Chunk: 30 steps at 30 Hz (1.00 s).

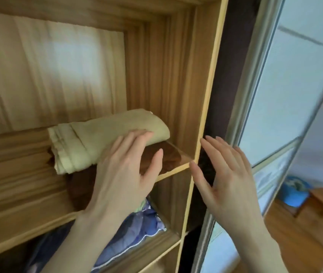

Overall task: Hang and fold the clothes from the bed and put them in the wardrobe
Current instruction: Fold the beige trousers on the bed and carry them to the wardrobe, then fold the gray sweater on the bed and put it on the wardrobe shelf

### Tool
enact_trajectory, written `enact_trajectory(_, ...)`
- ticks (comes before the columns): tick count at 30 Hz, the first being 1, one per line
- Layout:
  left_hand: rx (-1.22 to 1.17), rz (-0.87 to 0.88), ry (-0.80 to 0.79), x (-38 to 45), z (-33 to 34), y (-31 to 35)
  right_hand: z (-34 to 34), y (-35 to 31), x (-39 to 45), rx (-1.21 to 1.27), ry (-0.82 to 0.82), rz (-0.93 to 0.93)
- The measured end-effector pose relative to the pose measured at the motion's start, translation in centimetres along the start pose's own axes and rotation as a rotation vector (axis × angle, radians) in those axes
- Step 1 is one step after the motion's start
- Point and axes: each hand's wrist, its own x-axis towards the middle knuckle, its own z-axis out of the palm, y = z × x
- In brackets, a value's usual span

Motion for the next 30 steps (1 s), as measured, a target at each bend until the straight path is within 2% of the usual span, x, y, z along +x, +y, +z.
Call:
enact_trajectory(9, -0.344, 0.230, -0.086, -1.2, 10.3, 8.9, -6.8, 8.0, -7.8, -0.366, 0.026, 0.265)
enact_trajectory(20, -0.468, 0.428, -0.119, 1.0, 24.4, 19.2, -13.8, 19.1, -11.0, -0.672, 0.028, 0.496)
enact_trajectory(30, -0.500, 0.440, -0.171, 5.0, 35.1, 27.9, -16.5, 32.2, -11.4, -0.731, 0.074, 0.598)
